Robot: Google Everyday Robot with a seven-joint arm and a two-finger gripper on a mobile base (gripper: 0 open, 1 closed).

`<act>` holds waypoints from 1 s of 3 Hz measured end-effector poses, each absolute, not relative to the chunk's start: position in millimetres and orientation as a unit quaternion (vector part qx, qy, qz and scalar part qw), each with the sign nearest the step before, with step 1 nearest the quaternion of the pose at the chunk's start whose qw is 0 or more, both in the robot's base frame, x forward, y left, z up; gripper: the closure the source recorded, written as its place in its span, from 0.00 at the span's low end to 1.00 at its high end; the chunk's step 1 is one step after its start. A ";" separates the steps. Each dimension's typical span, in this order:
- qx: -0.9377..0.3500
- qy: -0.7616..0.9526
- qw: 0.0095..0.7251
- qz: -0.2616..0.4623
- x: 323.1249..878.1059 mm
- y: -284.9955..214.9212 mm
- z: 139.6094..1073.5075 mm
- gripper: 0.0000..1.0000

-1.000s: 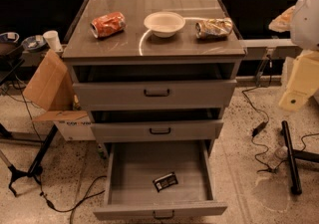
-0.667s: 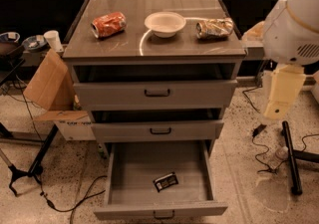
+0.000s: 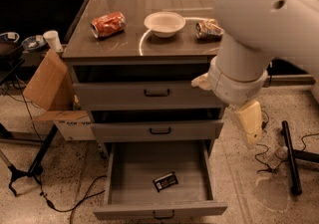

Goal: Pick rxbar chocolate from bottom drawer and place on counter

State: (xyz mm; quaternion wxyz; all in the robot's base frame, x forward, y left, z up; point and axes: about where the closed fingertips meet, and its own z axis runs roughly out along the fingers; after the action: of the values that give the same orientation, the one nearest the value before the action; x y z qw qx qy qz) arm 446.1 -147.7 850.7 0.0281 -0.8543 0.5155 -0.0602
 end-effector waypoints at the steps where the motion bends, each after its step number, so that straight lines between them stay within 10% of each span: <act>1: -0.926 0.367 -0.055 -0.072 438.9 -131.4 799.5 0.00; 3: -0.963 0.241 -0.102 -0.067 432.6 -118.7 767.7 0.00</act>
Offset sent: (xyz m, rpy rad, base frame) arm -0.0151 0.0491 -0.1173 -0.3725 0.1800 0.8398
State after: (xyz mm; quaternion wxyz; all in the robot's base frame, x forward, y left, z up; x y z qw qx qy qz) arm 432.6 -118.7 767.7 -0.1018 -0.9629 0.2407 -0.0672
